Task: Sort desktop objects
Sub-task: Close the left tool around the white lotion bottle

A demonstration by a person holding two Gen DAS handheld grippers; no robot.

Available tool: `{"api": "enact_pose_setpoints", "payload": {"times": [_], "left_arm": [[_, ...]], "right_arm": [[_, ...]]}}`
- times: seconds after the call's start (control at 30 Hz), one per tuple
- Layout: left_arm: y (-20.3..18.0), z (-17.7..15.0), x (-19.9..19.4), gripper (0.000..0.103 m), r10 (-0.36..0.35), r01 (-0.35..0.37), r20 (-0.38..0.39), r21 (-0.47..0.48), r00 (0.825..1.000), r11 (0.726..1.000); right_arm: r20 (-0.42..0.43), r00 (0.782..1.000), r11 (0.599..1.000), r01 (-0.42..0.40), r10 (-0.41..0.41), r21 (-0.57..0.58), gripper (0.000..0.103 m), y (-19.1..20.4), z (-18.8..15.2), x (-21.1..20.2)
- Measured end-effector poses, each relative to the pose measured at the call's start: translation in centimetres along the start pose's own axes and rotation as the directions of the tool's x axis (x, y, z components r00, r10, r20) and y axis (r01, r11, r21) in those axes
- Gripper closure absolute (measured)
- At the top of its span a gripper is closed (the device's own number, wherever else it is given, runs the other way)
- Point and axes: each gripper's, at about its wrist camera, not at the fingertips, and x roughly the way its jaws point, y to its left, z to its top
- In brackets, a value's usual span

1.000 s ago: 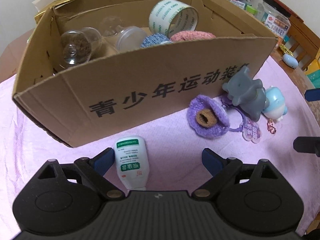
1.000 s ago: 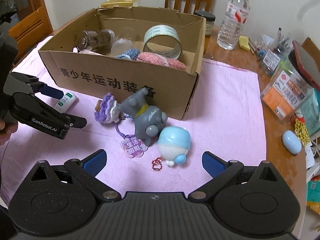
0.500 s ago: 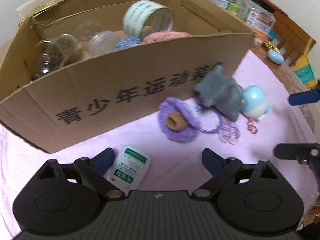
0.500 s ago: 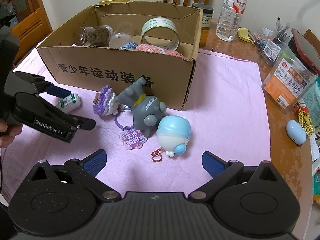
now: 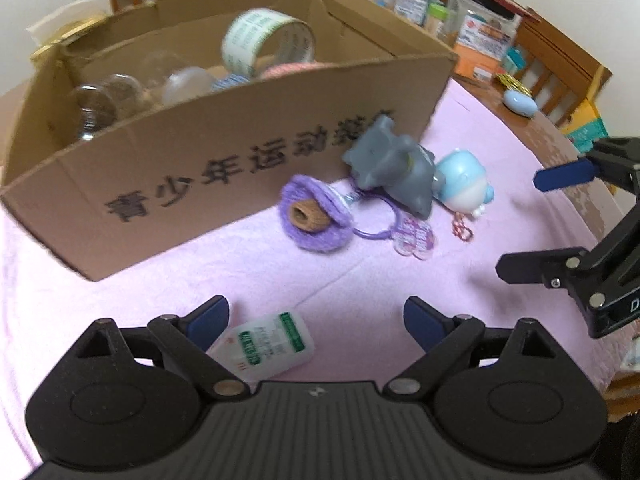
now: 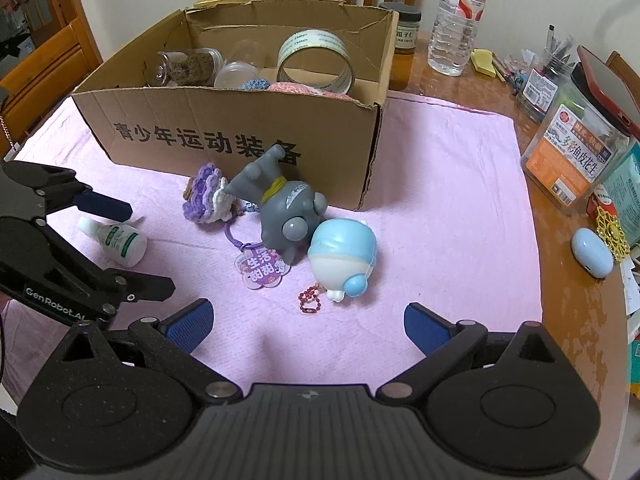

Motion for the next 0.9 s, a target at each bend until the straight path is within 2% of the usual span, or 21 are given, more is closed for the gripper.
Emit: {"api": "enact_pose_setpoints", "payload": {"times": [0.13,0.23,0.4,0.6,0.9], "left_arm": [[1.0,-0.7,-1.0,0.009,0.067,-0.067,0.003,-0.068,0.998,0.995],[2.1,-1.6,-1.3,0.009,0.133,-0.134,-0.018,-0.137,0.991,0.982],[3.4,-3.3,-0.9,0.009,0.13,-0.144,-0.069,-0.259,0.989,0.955],[3.2,-3.5,0.4,0.006,0.17,-0.186,-0.084,-0.251,0.982,0.95],[2.4,-2.2,1.8,0.001,0.18,-0.198,-0.092,-0.249,0.979,0.948]], "right_arm": [[0.005,1.0,1.0,-0.013,0.013,-0.004,0.0,0.2,0.1,0.1],[0.005,1.0,1.0,-0.025,0.025,-0.007,0.0,0.3,0.3,0.2],[0.0,0.999,0.999,-0.037,0.037,-0.011,0.0,0.4,0.8,0.6],[-0.01,0.999,0.999,-0.049,0.049,-0.013,0.0,0.5,1.1,0.9],[-0.029,0.998,0.999,-0.048,0.048,-0.007,0.0,0.2,1.2,1.2]]}}
